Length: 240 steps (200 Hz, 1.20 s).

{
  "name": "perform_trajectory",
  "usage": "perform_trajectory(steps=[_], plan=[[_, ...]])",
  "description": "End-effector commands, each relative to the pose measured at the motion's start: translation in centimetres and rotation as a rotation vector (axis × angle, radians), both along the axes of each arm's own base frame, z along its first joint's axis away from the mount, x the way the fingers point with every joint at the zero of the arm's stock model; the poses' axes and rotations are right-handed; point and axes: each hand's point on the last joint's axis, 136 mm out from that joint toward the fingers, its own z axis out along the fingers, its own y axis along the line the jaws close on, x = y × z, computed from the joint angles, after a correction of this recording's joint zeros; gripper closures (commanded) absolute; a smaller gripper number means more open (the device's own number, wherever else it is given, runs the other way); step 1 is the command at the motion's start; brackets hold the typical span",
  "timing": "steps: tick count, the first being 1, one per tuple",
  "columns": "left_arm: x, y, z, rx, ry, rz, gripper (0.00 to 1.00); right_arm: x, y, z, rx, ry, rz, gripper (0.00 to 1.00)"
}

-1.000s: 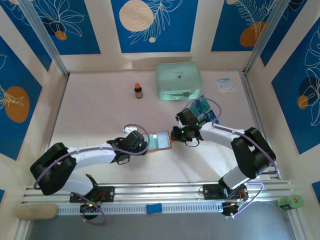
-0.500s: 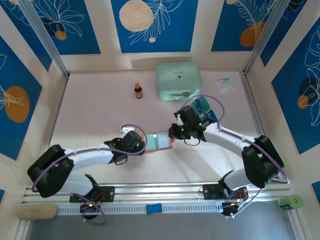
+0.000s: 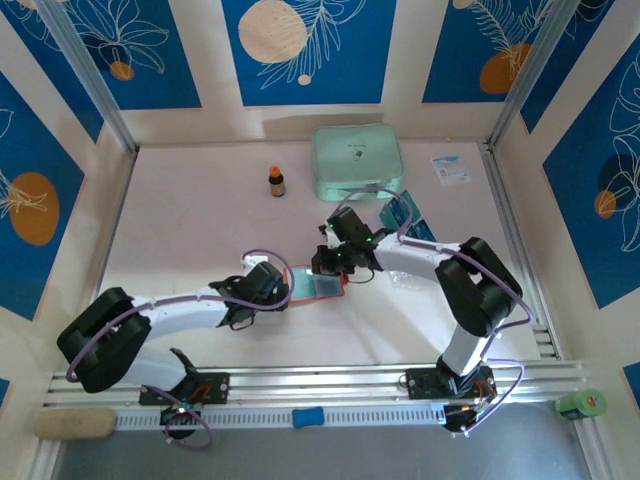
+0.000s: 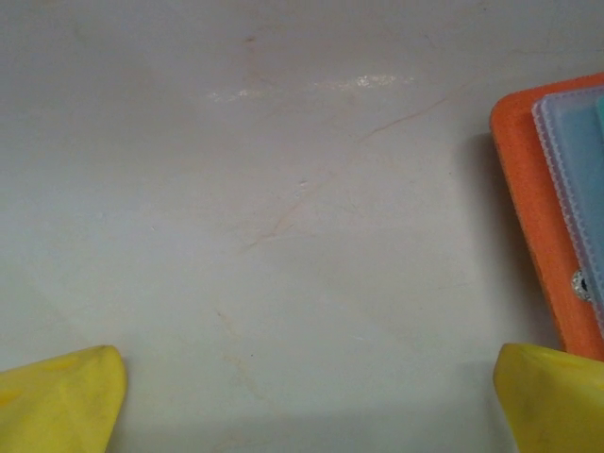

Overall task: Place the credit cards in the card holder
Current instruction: Rotate the card holder at the center of the table.

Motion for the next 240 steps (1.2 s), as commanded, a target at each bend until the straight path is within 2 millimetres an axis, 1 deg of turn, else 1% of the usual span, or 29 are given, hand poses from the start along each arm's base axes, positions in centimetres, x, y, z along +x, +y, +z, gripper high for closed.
perform_trajectory(steps=[1,46,73,122,142,159,182,208,225,240], plan=[[-0.2,0.8,-0.7,0.031,0.013,0.005,0.0,0.1,1.2,0.2,0.025,-0.004,0.039,1.0],[-0.2,0.8,-0.7,0.029,0.014,0.006,0.0,0.2,1.1,-1.4,0.002,0.018,0.035,1.0],[-0.2,0.8,-0.8,0.028,0.016,0.004,0.0,0.0,1.5,-2.2,-0.004,0.036,0.044,1.0],[-0.1,0.8,-0.8,0.026,0.014,0.007,0.0,-0.8,2.8,-2.7,-0.012,0.053,0.091,1.0],[-0.1,0.8,-0.7,0.024,0.012,0.006,0.0,-0.9,3.0,-3.0,-0.014,0.062,0.095,1.0],[-0.1,0.7,-0.4,0.023,0.007,0.005,0.0,-0.9,3.2,-2.7,-0.008,0.063,0.095,1.0],[0.1,0.9,0.2,0.021,-0.007,0.01,0.0,-0.6,3.1,-1.5,0.006,0.04,0.089,1.0],[0.5,1.4,1.2,0.01,-0.034,0.027,0.0,-0.3,2.5,-0.1,0.013,0.012,0.069,1.0],[0.8,1.9,1.7,0.004,-0.044,0.042,0.0,-0.1,1.9,0.3,0.006,0.0,0.055,1.0],[1.1,2.4,2.0,0.0,-0.05,0.054,0.0,0.1,1.3,0.0,-0.015,-0.003,0.043,1.0]])
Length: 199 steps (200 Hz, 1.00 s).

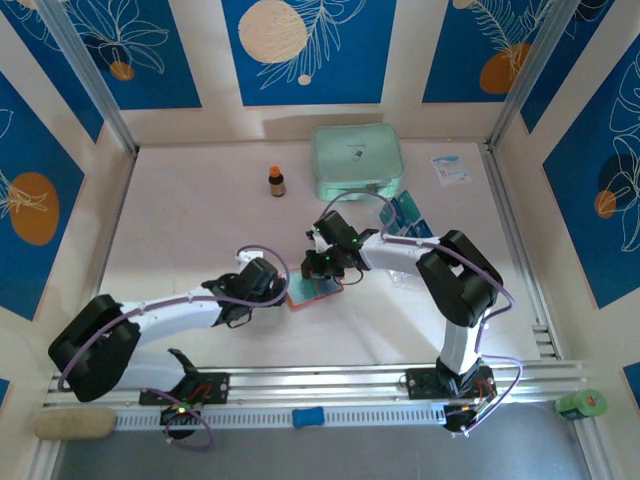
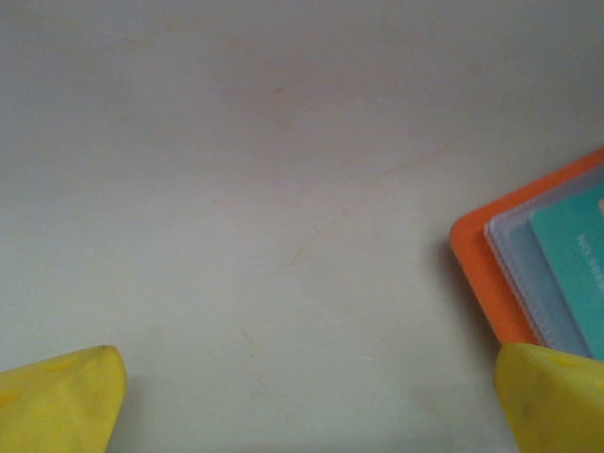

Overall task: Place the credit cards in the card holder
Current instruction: Rotate the card holder at the center of the table.

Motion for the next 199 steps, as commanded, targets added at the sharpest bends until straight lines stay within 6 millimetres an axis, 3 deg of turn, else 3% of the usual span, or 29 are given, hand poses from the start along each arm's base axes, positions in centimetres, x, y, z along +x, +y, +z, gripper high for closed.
perform_trajectory(steps=[1,72,199], plan=[[0.2,1.7,0.3,0.037,-0.005,0.022,0.0,0.4,-0.9,1.2,-0.01,-0.029,-0.01,1.0],[0.6,2.0,-0.7,0.035,0.044,0.016,0.0,1.1,-1.4,-1.0,-0.077,0.0,-0.024,1.0],[0.7,0.9,-2.6,0.033,0.11,-0.018,0.0,0.7,-0.2,-2.3,-0.092,0.027,0.017,1.0]])
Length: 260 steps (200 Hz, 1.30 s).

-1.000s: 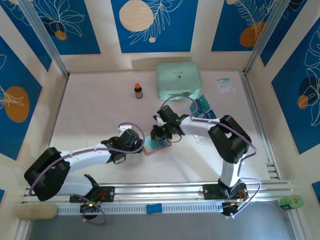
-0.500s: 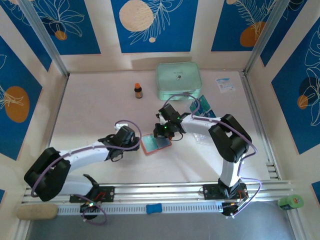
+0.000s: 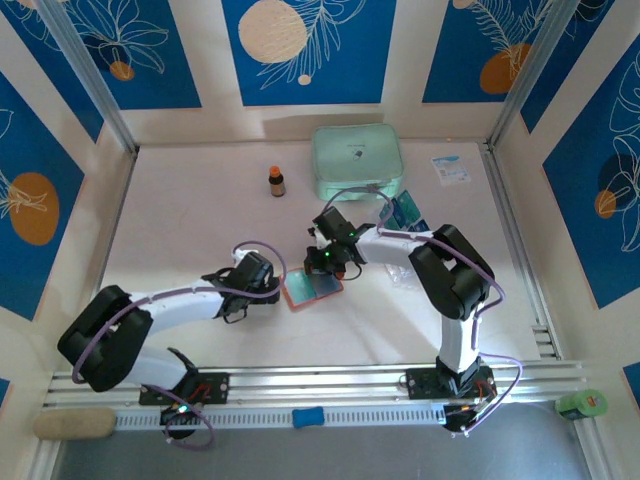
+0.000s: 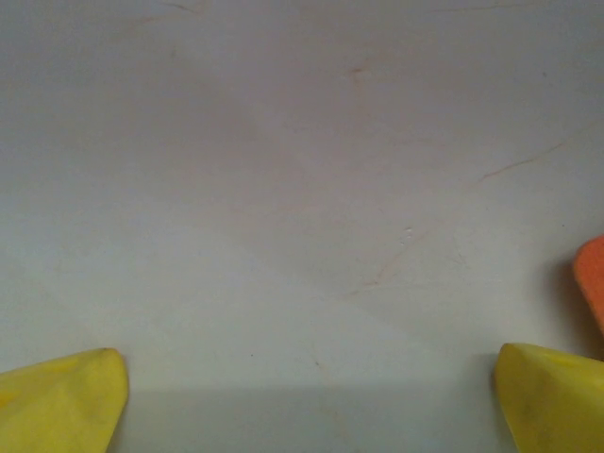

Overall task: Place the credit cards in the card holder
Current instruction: Rotate the card holder at the center of the table.

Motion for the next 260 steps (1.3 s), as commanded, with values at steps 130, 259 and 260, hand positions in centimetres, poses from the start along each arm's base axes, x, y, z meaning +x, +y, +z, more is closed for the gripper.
perform_trajectory(steps=[130,259,260], plan=[[0.3,-1.3,-1.0,-0.03,0.045,-0.033,0.0,-2.4,2.0,0.2,0.075,0.085,0.05,1.0],[0.2,-1.2,-0.9,-0.039,0.037,-0.029,0.0,2.2,-5.6,5.4,-0.048,-0.111,-0.09,0.68],[0.2,-1.2,-0.9,-0.038,0.038,-0.03,0.0,2.3,-5.7,5.3,-0.052,-0.111,-0.091,0.67]])
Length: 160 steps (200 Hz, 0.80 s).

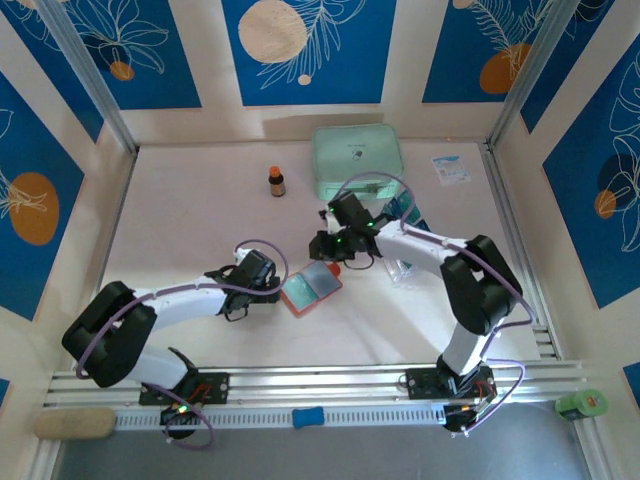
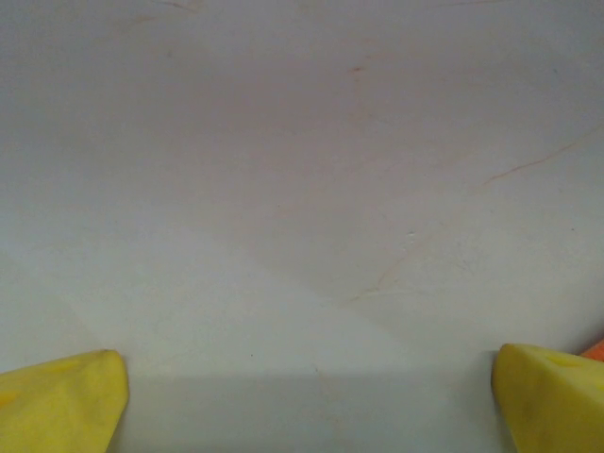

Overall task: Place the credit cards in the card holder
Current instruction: Rotate the card holder at the center of the table.

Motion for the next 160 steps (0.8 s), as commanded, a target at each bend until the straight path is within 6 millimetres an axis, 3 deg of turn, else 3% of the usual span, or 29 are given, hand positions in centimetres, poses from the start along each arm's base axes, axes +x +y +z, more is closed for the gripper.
perform_trajectory(steps=[1,30,111,131,160], plan=[[0.0,-1.2,-0.8,-0.061,0.019,-0.029,0.0,0.3,-3.3,-1.1,-0.122,-0.011,-0.037,0.66],[0.0,-1.2,-0.7,-0.064,0.017,-0.029,0.0,0.7,-4.8,-2.4,-0.194,-0.012,-0.049,0.55],[0.0,-1.1,-0.5,-0.065,0.015,-0.027,0.0,0.0,-4.7,-6.0,-0.239,0.053,-0.03,0.56],[0.0,-1.2,-0.4,-0.068,0.013,-0.029,0.0,-0.2,-4.9,-6.5,-0.248,0.06,-0.033,0.63],[0.1,-1.3,-0.2,-0.073,0.011,-0.029,0.0,-0.6,-5.5,-6.7,-0.26,0.065,-0.043,0.89]])
